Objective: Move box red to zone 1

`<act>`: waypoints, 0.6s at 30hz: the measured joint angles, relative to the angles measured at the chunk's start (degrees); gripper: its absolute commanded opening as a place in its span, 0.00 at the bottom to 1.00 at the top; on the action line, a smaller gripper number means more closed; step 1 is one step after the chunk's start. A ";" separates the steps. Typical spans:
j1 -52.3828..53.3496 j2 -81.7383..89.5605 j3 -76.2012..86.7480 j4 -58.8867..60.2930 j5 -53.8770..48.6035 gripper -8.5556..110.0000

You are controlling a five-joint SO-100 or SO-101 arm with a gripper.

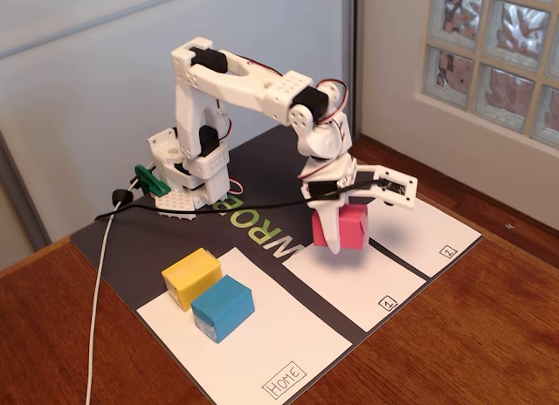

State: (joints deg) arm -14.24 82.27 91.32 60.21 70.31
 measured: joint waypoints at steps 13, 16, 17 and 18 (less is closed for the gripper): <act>-1.85 -6.68 0.00 -3.16 3.60 0.07; -1.93 -7.47 0.00 -3.87 4.75 0.07; -1.93 -7.73 0.00 -4.04 5.01 0.07; -1.93 -7.82 0.00 -4.22 5.19 0.07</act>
State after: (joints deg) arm -16.17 74.44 91.32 55.99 75.50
